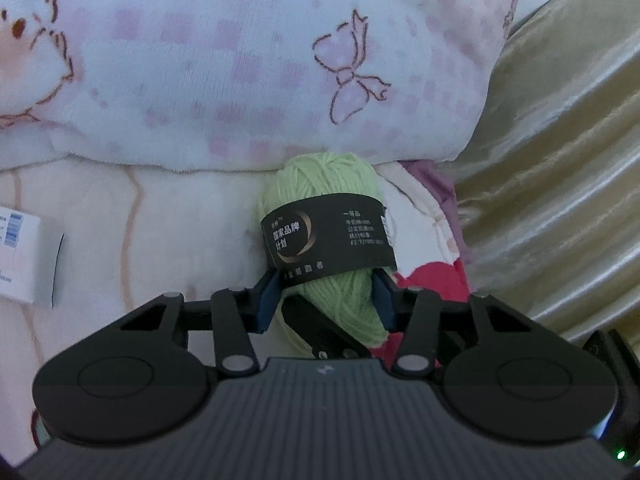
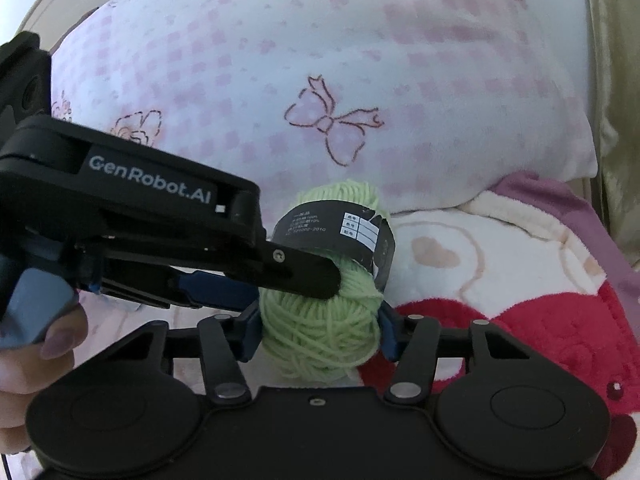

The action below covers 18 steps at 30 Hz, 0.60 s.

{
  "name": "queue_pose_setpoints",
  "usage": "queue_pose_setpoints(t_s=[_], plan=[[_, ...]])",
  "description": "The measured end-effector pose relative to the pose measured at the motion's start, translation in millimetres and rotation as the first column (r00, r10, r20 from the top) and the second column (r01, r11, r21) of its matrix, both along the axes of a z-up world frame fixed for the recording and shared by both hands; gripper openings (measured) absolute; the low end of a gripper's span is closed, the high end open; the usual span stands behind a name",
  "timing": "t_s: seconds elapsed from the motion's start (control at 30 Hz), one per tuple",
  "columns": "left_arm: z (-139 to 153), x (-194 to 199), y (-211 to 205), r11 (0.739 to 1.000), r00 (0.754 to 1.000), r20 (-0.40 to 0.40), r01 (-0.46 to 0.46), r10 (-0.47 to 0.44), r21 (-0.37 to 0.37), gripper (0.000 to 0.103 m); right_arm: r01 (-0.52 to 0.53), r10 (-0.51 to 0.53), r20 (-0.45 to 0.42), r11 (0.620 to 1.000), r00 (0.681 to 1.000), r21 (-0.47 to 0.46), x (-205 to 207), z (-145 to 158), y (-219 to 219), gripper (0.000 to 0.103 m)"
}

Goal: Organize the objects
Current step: 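Close the left gripper on the green yarn ball, then lift the yarn ball with the left gripper and carry it toward the box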

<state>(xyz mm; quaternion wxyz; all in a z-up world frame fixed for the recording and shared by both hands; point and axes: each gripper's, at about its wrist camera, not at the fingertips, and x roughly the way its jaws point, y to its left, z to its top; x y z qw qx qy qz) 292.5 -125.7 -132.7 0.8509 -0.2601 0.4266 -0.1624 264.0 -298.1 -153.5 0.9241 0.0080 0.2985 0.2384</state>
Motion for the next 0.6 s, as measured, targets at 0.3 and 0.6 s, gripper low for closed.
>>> queue_pose_setpoints(t_s=[0.3,0.6], plan=[[14.9,-18.8,-1.9,0.999,1.000,-0.016,0.011,-0.010,0.033,0.047,-0.022,0.022,-0.008,1.000,1.000,0.013,-19.0,12.4,-0.1,0.058],[24.4,-53.2,3.0,0.997,0.998,-0.057,0.008,-0.003,0.073,0.047,-0.083,0.084,-0.056,0.996,0.995,0.010,-47.9,23.5,7.5,0.058]])
